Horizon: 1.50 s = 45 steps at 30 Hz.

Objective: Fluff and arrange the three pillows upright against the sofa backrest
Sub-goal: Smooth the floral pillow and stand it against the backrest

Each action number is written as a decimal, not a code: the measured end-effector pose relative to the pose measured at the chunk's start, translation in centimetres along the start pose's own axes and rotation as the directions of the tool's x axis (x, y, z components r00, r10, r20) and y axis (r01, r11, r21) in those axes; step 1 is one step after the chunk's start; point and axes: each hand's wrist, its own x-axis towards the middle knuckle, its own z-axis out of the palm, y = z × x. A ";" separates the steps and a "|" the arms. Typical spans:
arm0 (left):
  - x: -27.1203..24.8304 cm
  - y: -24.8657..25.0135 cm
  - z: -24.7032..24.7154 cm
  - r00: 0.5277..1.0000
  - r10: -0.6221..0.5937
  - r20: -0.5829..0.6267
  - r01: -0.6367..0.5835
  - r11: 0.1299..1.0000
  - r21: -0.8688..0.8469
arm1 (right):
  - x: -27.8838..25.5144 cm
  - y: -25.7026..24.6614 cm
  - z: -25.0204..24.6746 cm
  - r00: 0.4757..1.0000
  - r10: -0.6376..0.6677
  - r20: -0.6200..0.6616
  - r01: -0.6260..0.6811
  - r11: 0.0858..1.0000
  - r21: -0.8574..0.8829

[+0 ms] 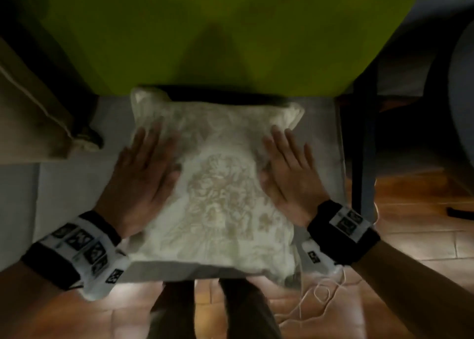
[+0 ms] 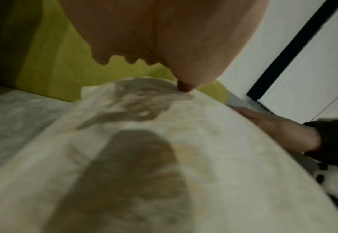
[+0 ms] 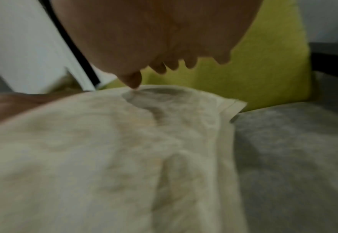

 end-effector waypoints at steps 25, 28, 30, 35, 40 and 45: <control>-10.0 -1.0 9.0 0.995 0.069 0.077 -0.075 0.994 0.080 | -10.0 -10.1 14.6 0.980 0.141 -0.144 -0.140 0.990 0.019; -10.0 -3.4 10.9 0.980 0.080 0.180 -0.102 0.988 0.119 | -11.3 -7.5 17.9 0.962 0.262 -0.071 -0.262 0.965 0.009; -10.0 -3.9 11.2 0.983 0.133 0.128 -0.147 0.984 0.104 | -13.3 -6.0 19.4 0.897 0.442 0.015 -0.442 0.896 0.045; -11.7 -5.3 9.6 0.986 -0.018 -0.165 -0.053 0.907 -0.417 | -18.5 -2.9 18.2 0.772 0.631 0.073 -0.586 0.663 0.466; -13.7 -7.7 8.3 0.877 -0.474 0.072 0.421 0.690 -0.588 | -19.5 -0.6 16.8 0.665 0.725 0.180 -0.567 0.333 0.754; -14.6 -9.0 8.4 0.790 -0.503 0.350 0.608 0.575 -0.547 | -19.6 0.5 15.4 0.692 0.697 0.188 -0.531 0.316 0.786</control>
